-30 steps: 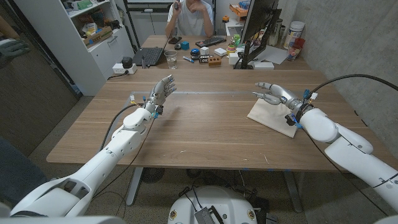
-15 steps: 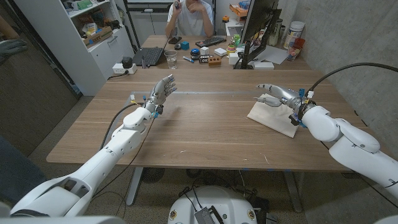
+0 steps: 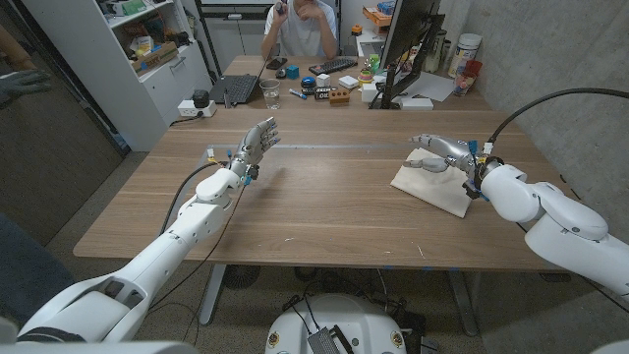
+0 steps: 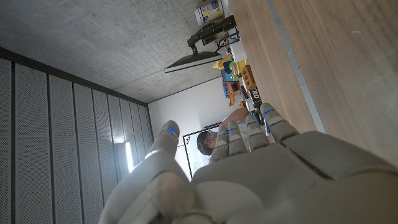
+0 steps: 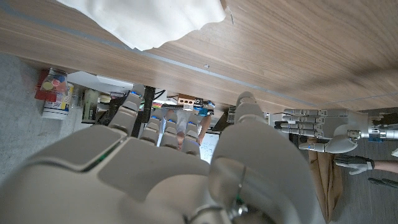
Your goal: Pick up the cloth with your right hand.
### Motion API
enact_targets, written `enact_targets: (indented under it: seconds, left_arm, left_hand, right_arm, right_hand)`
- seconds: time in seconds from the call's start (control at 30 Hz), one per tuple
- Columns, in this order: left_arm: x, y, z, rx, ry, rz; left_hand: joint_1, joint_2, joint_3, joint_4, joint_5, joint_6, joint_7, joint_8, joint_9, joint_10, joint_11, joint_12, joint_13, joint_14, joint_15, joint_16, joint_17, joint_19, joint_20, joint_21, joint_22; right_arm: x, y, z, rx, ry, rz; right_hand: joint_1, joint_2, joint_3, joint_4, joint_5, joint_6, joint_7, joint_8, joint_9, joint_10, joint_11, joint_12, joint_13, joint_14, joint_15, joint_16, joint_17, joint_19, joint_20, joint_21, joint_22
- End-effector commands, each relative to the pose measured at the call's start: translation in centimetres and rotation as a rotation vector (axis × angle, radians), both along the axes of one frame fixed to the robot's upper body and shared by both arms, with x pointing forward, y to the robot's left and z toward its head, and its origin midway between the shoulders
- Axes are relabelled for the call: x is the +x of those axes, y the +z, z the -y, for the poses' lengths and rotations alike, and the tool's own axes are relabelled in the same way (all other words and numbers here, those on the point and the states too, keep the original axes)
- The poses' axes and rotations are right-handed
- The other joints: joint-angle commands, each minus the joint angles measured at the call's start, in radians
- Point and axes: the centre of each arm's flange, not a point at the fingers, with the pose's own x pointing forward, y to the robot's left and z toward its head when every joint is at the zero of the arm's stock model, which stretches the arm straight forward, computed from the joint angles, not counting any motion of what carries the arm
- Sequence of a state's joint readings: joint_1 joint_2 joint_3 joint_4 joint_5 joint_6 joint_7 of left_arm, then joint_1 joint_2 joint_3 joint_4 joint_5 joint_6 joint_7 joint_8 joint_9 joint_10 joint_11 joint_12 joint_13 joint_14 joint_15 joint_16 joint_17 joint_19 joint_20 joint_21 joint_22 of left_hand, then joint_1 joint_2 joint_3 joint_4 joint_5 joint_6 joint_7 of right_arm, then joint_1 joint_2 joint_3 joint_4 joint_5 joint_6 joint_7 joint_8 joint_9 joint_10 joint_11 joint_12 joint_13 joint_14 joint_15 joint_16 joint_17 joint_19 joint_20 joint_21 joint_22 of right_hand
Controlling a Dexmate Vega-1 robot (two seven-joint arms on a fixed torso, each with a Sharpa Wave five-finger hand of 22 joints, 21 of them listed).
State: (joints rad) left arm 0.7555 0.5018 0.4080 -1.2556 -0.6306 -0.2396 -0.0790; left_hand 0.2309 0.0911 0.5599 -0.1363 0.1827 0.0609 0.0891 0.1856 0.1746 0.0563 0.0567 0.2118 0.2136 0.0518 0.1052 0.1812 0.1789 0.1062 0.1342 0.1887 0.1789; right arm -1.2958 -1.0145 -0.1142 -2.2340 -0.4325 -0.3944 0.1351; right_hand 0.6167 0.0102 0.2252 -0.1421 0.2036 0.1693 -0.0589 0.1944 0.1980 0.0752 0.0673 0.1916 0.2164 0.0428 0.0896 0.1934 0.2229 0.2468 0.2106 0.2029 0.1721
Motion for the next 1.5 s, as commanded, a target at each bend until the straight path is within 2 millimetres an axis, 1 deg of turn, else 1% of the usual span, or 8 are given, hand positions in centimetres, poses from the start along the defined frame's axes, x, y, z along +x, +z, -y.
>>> enact_targets:
  seconds: [0.03, 0.17, 0.3, 0.53, 0.63, 0.87, 1.17, 1.5]
  left_arm:
    - [0.0, 0.3, -0.1, 0.002, 0.001, 0.007]
    - [0.1, 0.3, -0.1, 0.000, 0.000, 0.007]
    - [0.0, 0.2, -0.3, -0.004, 0.005, 0.005]
    - [0.2, 0.4, -0.1, 0.000, 0.005, 0.004]
    - [0.3, 0.5, 0.2, 0.003, 0.000, 0.003]
    - [0.5, 0.5, 0.5, 0.013, 0.002, -0.003]
    - [0.6, 0.8, 1.1, 0.028, -0.010, 0.001]
    - [0.2, 1.3, 1.0, 0.031, 0.006, 0.007]
  left_hand:
    - [0.009, 0.007, 0.004, 0.000, 0.008, 0.004, 0.006, 0.003, 0.004, 0.002, -0.001, 0.004, 0.003, -0.004, 0.000, 0.005, 0.003, -0.004, 0.002, 0.007, 0.002]
    - [0.009, 0.007, 0.004, 0.000, 0.008, 0.004, 0.006, 0.003, 0.004, 0.002, -0.001, 0.004, 0.003, -0.003, 0.000, 0.005, 0.003, -0.004, 0.002, 0.008, 0.002]
    - [0.009, 0.007, 0.004, 0.000, 0.008, 0.005, 0.005, 0.003, 0.004, 0.003, -0.001, 0.005, 0.003, -0.003, -0.001, 0.005, 0.003, -0.004, 0.004, 0.008, 0.002]
    - [0.009, 0.007, 0.004, 0.000, 0.008, 0.006, 0.006, 0.003, 0.004, 0.003, -0.003, 0.005, 0.002, -0.002, -0.001, 0.006, 0.003, -0.006, 0.005, 0.008, 0.002]
    - [0.009, 0.008, 0.004, 0.000, 0.008, 0.006, 0.006, 0.003, 0.004, 0.003, -0.004, 0.005, 0.002, -0.002, -0.001, 0.006, 0.003, -0.006, 0.005, 0.008, 0.002]
    - [0.009, 0.008, 0.005, 0.000, 0.008, 0.007, 0.004, 0.003, 0.004, 0.003, -0.002, 0.005, 0.002, -0.001, 0.000, 0.006, 0.003, -0.007, 0.007, 0.008, 0.002]
    - [0.009, 0.008, 0.005, 0.000, 0.008, 0.009, 0.002, 0.004, 0.004, 0.002, -0.005, 0.005, 0.001, -0.001, 0.000, 0.006, 0.003, -0.008, 0.008, 0.008, 0.002]
    - [0.009, 0.008, 0.004, 0.000, 0.008, 0.011, 0.002, 0.004, 0.005, 0.002, -0.004, 0.005, 0.001, -0.003, 0.000, 0.006, 0.003, -0.009, 0.010, 0.008, 0.002]
  right_arm:
    - [-0.1, 0.5, 1.2, -0.094, -0.070, -0.091]
    - [-0.6, 1.0, 1.8, -0.158, -0.126, -0.108]
    - [-0.8, 0.7, 2.7, -0.157, -0.160, -0.125]
    - [-0.8, 0.0, 2.5, -0.205, -0.219, -0.141]
    - [-0.9, -0.6, 2.4, -0.182, -0.226, -0.151]
    - [-0.6, -1.9, 1.7, -0.219, -0.232, -0.180]
    - [-0.1, -1.9, 2.9, -0.254, -0.284, -0.206]
    - [0.6, -3.3, 3.7, -0.255, -0.304, -0.252]
  right_hand:
    - [0.013, -0.002, 0.003, -0.010, 0.009, -0.013, -0.003, -0.006, 0.001, -0.012, 0.005, 0.000, 0.003, 0.007, 0.012, 0.009, 0.001, 0.026, 0.000, 0.009, 0.005]
    - [0.019, -0.004, 0.004, -0.012, 0.011, -0.026, -0.007, -0.008, 0.001, -0.018, 0.004, 0.000, 0.003, 0.011, 0.011, 0.012, -0.002, 0.046, -0.001, 0.014, 0.006]
    - [0.026, -0.008, 0.006, -0.014, 0.014, -0.046, -0.014, -0.012, 0.002, -0.032, 0.003, -0.001, 0.003, 0.007, 0.011, 0.011, -0.004, 0.067, 0.001, 0.019, 0.006]
    - [0.038, -0.019, 0.007, -0.016, 0.019, -0.091, -0.018, -0.017, 0.002, -0.070, -0.001, -0.006, 0.003, -0.014, 0.019, 0.006, -0.008, 0.094, 0.004, 0.020, 0.004]
    - [0.042, -0.024, 0.007, -0.017, 0.021, -0.102, -0.015, -0.016, 0.002, -0.088, 0.001, -0.009, 0.003, -0.024, 0.020, 0.004, -0.008, 0.097, 0.006, 0.017, 0.004]
    - [0.046, -0.029, 0.008, -0.017, 0.023, -0.118, -0.011, -0.016, 0.002, -0.103, 0.005, -0.008, 0.004, -0.029, 0.026, 0.005, -0.009, 0.103, 0.006, 0.015, 0.004]
    - [0.046, -0.036, 0.005, -0.015, 0.024, -0.132, -0.013, -0.015, 0.002, -0.116, 0.003, -0.008, 0.004, -0.033, 0.029, 0.005, -0.010, 0.110, 0.006, 0.014, 0.004]
    - [0.046, -0.045, 0.003, -0.014, 0.027, -0.153, -0.015, -0.016, 0.003, -0.131, -0.002, -0.006, 0.004, -0.038, 0.032, 0.006, -0.011, 0.117, 0.006, 0.012, 0.004]
